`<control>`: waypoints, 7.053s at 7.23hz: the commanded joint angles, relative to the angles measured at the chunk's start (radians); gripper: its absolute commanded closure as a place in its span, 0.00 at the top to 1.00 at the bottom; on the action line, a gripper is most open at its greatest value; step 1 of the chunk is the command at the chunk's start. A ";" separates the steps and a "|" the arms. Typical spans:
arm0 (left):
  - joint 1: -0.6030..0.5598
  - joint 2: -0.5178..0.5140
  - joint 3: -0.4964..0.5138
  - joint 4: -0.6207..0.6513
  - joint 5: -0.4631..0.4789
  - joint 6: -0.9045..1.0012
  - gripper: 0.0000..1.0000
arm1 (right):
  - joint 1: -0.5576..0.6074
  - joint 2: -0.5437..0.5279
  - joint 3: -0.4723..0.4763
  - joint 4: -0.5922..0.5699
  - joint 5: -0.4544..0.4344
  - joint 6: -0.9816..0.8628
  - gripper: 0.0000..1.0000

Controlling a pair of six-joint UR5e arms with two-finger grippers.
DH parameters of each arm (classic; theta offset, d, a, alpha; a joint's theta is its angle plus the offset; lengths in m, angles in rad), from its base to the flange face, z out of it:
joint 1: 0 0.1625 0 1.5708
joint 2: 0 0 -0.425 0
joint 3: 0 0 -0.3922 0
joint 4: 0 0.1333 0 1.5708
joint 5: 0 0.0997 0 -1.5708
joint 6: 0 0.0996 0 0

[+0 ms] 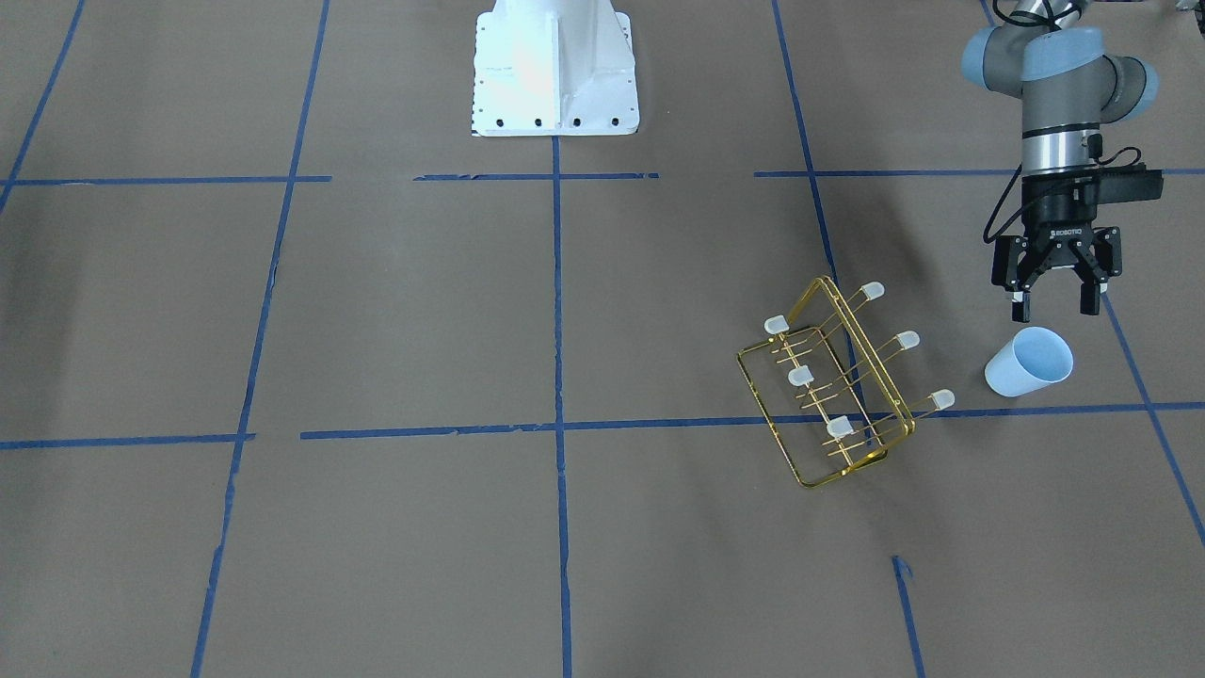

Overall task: Hang cup on cup holder
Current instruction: 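Move the left gripper down to the light blue paper cup, then close the left gripper on the rim of the light blue cup, then lift the cup with the left gripper off the table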

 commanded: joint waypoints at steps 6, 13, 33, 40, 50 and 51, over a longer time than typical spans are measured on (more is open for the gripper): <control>0.070 -0.057 0.157 -0.107 0.119 -0.004 1.00 | 0.000 0.000 0.000 0.000 0.000 0.000 1.00; 0.055 -0.141 0.281 -0.104 0.118 -0.005 1.00 | 0.000 0.000 0.000 0.000 0.000 0.000 1.00; -0.002 -0.172 0.190 -0.092 0.007 -0.019 0.42 | 0.000 0.000 0.000 0.000 0.000 0.000 1.00; -0.005 -0.043 -0.217 0.208 0.062 0.452 0.19 | 0.000 0.000 0.000 0.000 0.000 0.000 1.00; 0.197 -0.055 -0.415 0.941 0.723 1.219 0.18 | 0.000 0.000 0.000 0.000 0.000 0.000 1.00; 0.213 -0.063 -0.423 1.017 0.777 1.260 0.18 | 0.000 0.000 0.002 0.000 0.000 0.000 1.00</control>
